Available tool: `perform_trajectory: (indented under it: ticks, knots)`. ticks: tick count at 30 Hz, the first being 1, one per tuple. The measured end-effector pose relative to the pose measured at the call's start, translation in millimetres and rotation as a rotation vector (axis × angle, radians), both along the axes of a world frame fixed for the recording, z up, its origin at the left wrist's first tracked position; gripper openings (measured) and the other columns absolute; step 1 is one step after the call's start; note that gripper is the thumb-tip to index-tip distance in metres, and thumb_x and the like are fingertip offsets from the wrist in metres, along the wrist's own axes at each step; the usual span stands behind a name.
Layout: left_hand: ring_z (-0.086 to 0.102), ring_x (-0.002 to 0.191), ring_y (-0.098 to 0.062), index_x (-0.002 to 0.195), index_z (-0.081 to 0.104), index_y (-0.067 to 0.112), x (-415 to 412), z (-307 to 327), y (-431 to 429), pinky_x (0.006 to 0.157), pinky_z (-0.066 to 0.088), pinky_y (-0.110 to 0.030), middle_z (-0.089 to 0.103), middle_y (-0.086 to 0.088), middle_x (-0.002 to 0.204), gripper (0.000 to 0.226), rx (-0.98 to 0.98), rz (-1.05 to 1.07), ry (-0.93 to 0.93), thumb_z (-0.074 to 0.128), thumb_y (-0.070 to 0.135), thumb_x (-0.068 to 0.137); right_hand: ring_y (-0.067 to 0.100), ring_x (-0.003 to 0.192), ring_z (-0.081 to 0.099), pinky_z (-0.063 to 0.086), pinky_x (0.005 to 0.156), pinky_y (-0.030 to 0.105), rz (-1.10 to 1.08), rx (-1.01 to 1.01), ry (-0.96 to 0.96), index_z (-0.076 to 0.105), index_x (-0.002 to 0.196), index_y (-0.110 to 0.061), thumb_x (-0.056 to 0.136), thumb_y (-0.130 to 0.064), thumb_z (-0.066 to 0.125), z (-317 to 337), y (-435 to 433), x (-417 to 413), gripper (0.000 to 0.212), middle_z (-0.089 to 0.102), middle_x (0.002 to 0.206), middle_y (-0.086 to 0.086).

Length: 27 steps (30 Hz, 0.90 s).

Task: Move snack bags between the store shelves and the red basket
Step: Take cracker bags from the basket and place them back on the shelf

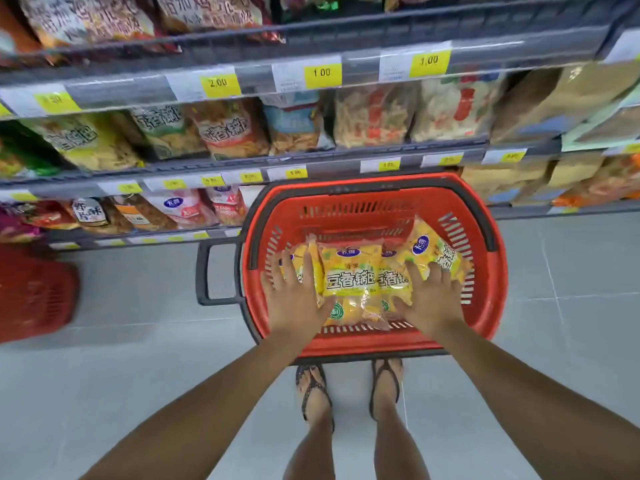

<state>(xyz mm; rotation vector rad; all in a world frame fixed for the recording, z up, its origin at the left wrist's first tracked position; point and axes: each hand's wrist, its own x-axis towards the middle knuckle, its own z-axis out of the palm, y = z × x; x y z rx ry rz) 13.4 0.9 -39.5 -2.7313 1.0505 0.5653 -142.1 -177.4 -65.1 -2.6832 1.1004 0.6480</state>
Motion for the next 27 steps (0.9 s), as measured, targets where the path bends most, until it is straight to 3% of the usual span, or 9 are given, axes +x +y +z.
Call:
perform_trajectory:
  ticks: [3,7,14,18,20,22,24,27]
  knots:
    - [0.004,0.146,-0.041,0.153,-0.005,0.017,-1,-33,-24,0.115,0.013,-0.059,0.002,-0.021,0.159,0.096,0.001,-0.020,-0.005,0.025,0.078,0.086,0.037,0.132,0.029,0.027,0.104,0.050,0.007,-0.031,0.007,0.013,0.151,-0.026,0.085,-0.061,0.048,-26,-27,4,0.082,0.028,0.145,0.022]
    - [0.002,0.145,-0.042,0.153,-0.003,0.015,-5,-68,-51,0.113,0.013,-0.060,0.000,-0.022,0.159,0.096,-0.017,-0.033,-0.003,0.022,0.078,0.085,0.037,0.135,0.023,0.029,0.105,0.054,0.062,-0.010,0.037,0.004,0.150,-0.033,0.083,-0.064,0.050,-51,-57,1,0.087,0.020,0.148,0.021]
    - [-0.003,0.145,-0.043,0.152,-0.011,0.023,-14,-94,-78,0.112,0.009,-0.062,-0.005,-0.022,0.159,0.107,0.000,-0.016,0.044,0.021,0.089,0.074,0.038,0.141,0.012,0.021,0.110,0.057,0.099,0.052,0.081,-0.016,0.145,-0.046,0.069,-0.071,0.064,-68,-101,-12,0.113,0.007,0.153,0.021]
    - [0.008,0.144,-0.045,0.147,-0.023,0.034,-24,-104,-82,0.108,0.027,-0.059,-0.010,-0.022,0.158,0.117,0.048,0.006,0.120,0.029,0.096,0.063,0.040,0.144,0.006,0.015,0.114,0.056,0.072,0.135,0.108,-0.026,0.140,-0.053,0.067,-0.068,0.070,-78,-115,-20,0.121,-0.001,0.156,0.022]
    - [0.018,0.140,-0.046,0.145,-0.025,0.039,-29,-110,-84,0.101,0.038,-0.055,-0.011,-0.022,0.158,0.121,0.062,0.066,0.179,0.040,0.094,0.060,0.039,0.144,0.008,0.017,0.113,0.055,0.049,0.191,0.088,-0.025,0.139,-0.055,0.067,-0.063,0.073,-85,-118,-22,0.122,0.001,0.156,0.022]
    - [0.029,0.135,-0.046,0.145,-0.024,0.041,-31,-113,-86,0.085,0.048,-0.045,-0.011,-0.023,0.157,0.123,0.067,0.162,0.259,0.051,0.090,0.060,0.038,0.142,0.018,0.025,0.113,0.054,0.027,0.233,0.038,-0.023,0.139,-0.057,0.068,-0.057,0.075,-91,-119,-22,0.121,0.014,0.154,0.022]
    - [0.034,0.131,-0.046,0.147,-0.020,0.040,-31,-113,-88,0.067,0.047,-0.035,-0.005,-0.024,0.156,0.122,0.047,0.221,0.321,0.061,0.080,0.064,0.037,0.135,0.033,0.034,0.108,0.051,0.033,0.224,0.007,-0.018,0.142,-0.055,0.073,-0.053,0.074,-93,-120,-23,0.115,0.030,0.145,0.022]
    - [0.040,0.122,-0.044,0.149,-0.008,0.038,-28,-109,-88,0.062,0.044,-0.033,0.010,-0.023,0.151,0.116,-0.019,0.239,0.349,0.070,0.062,0.068,0.034,0.126,0.044,0.037,0.102,0.051,0.047,0.194,-0.030,-0.007,0.145,-0.054,0.078,-0.050,0.071,-88,-122,-27,0.103,0.041,0.136,0.017]
